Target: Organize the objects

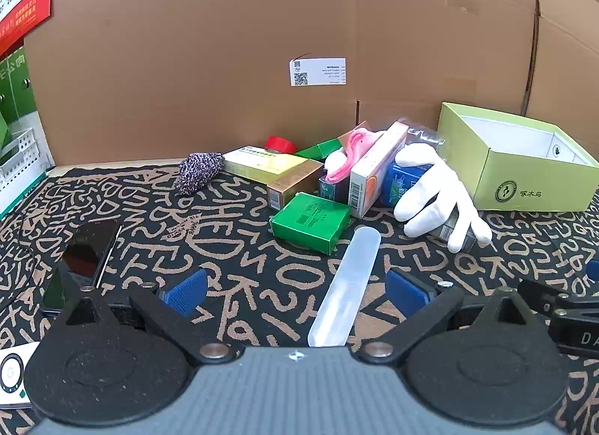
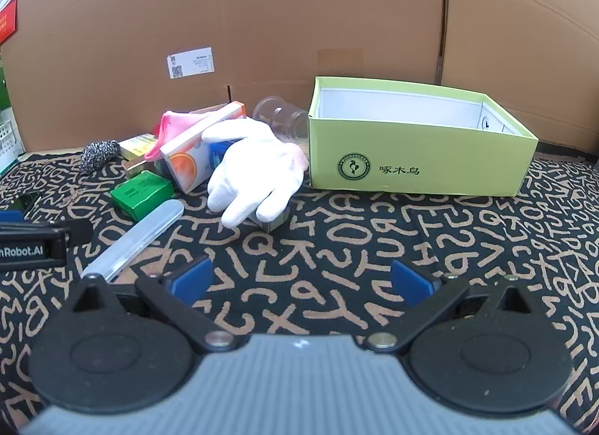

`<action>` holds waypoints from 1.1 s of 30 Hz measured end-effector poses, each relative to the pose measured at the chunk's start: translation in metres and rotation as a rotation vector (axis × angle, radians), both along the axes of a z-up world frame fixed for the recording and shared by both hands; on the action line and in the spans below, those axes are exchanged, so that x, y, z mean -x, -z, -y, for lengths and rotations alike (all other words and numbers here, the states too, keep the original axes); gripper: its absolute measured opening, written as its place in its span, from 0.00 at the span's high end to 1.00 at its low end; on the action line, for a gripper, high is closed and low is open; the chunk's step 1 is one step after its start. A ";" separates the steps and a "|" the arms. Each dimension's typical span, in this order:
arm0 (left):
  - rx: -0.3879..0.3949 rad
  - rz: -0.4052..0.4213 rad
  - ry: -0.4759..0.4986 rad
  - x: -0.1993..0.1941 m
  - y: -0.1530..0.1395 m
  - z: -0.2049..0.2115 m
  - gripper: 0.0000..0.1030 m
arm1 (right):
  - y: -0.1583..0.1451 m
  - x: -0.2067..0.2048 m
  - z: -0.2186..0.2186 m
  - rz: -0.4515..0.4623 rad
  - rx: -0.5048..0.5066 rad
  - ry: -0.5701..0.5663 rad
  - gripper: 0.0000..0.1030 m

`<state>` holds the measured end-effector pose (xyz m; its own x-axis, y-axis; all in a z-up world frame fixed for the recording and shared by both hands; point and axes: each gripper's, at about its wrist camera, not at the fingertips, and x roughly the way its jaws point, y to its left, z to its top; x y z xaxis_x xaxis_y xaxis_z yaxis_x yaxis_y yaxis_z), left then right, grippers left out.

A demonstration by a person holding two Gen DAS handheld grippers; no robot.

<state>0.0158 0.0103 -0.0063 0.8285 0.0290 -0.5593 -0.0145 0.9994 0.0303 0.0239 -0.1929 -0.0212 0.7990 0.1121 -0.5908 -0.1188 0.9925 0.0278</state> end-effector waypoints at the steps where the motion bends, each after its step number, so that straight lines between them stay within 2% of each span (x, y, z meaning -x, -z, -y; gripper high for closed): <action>1: 0.004 -0.003 -0.001 -0.001 0.000 -0.001 0.00 | 0.000 -0.001 -0.001 -0.002 0.000 0.000 0.00; 33: 0.013 -0.031 -0.001 -0.012 0.006 -0.005 0.00 | 0.010 -0.014 -0.006 -0.036 -0.006 -0.004 0.00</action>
<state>0.0277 0.0156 -0.0125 0.8106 0.0224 -0.5851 -0.0149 0.9997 0.0176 0.0378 -0.1866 -0.0313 0.7770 0.1188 -0.6182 -0.1213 0.9919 0.0381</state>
